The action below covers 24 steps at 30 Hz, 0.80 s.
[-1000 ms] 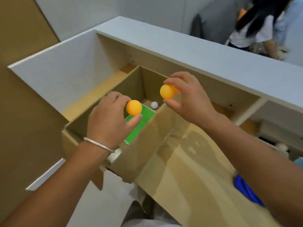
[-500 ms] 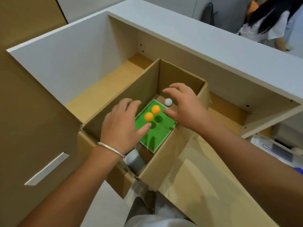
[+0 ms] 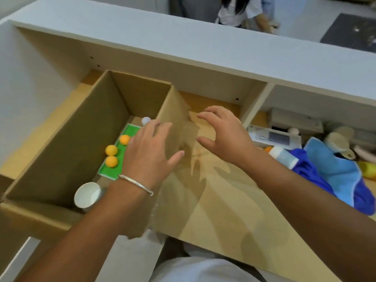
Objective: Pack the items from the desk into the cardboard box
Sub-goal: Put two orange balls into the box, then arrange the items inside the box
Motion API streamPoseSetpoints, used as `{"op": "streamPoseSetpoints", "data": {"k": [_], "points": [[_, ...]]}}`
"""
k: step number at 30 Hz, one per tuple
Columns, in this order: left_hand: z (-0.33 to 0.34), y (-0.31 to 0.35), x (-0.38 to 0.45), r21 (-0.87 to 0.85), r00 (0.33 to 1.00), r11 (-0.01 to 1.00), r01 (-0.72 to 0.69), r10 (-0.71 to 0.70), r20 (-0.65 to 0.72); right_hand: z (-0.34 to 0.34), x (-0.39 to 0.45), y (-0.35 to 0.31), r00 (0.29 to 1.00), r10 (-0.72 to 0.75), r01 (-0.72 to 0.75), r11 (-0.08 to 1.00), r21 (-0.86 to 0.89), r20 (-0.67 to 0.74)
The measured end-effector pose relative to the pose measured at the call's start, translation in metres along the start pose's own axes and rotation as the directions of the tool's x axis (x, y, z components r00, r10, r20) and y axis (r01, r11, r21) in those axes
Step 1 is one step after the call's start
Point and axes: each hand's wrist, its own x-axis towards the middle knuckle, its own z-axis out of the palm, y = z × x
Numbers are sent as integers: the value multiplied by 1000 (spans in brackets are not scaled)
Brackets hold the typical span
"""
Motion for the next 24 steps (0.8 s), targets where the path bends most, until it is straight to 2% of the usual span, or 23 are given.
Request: {"op": "streamPoseSetpoints", "data": {"k": [14, 19, 24], "points": [[131, 194, 30, -30, 970, 981, -191, 193, 144, -56, -142, 206, 941, 336, -337, 941, 16, 33], [173, 226, 55, -32, 952, 972, -234, 236, 196, -58, -170, 254, 912, 405, -406, 914, 8, 68], [200, 231, 87, 21, 936, 971, -237, 223, 271, -51, -175, 278, 906, 404, -407, 913, 1, 126]]}}
